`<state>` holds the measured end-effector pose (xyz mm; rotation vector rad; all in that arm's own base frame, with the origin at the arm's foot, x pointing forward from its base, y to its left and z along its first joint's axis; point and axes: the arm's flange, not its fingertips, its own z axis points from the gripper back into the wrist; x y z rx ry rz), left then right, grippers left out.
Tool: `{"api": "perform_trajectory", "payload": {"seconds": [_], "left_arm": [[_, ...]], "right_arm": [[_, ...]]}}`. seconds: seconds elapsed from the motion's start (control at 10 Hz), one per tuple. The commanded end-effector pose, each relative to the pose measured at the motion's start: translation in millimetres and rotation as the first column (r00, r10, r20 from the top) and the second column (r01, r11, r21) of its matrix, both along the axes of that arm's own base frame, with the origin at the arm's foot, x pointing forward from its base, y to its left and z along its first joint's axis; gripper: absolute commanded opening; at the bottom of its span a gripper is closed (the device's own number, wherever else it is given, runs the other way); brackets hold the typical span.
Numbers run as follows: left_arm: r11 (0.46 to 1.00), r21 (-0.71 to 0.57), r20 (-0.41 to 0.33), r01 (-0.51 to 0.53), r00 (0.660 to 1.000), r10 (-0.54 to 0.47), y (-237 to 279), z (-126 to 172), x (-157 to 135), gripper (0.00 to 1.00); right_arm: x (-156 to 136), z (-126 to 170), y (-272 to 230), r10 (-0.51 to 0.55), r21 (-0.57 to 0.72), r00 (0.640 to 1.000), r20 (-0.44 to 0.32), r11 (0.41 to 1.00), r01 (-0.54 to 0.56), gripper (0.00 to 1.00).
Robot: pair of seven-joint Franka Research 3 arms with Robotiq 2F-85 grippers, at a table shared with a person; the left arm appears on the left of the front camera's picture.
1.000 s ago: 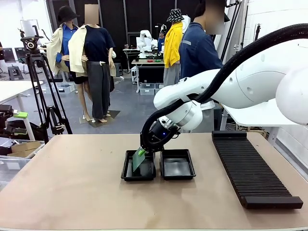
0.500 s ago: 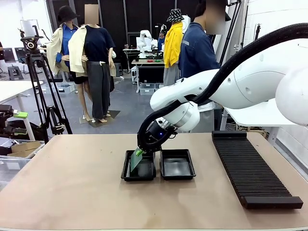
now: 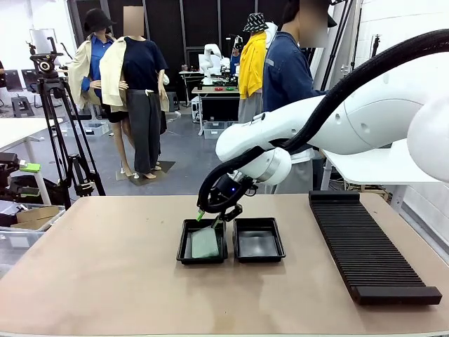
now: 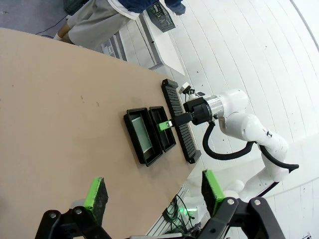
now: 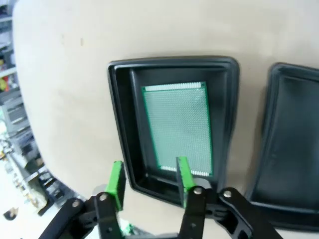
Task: Inspect and transfer BCBs to ESD trays.
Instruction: Pick up the Blank PCB from the PCB Rack and place it in the left ESD tray.
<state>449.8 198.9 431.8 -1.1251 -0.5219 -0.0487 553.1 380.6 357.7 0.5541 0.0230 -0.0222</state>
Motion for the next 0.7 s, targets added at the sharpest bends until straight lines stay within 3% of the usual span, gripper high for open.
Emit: {"api": "perform_trajectory", "payload": {"seconds": [0.0, 0.3, 0.6], "left_arm": [[1.000, 0.006, 0.002, -0.001, 1.000, 0.001, 1, 2, -1, 1.00], [1.000, 0.006, 0.002, -0.001, 1.000, 0.001, 1, 2, -1, 1.00], [1.000, 0.006, 0.002, -0.001, 1.000, 0.001, 1, 2, -1, 1.00]], "right_arm": [[0, 23, 3, -0.013, -0.086, 1.000, -0.023, 0.996, 0.011, 1.00], [1, 46, 7, -0.003, -0.184, 1.000, -0.021, 0.983, -0.001, 1.00], [12, 42, 12, -0.003, -0.204, 0.999, -0.048, 0.979, -0.007, 1.00]]}}
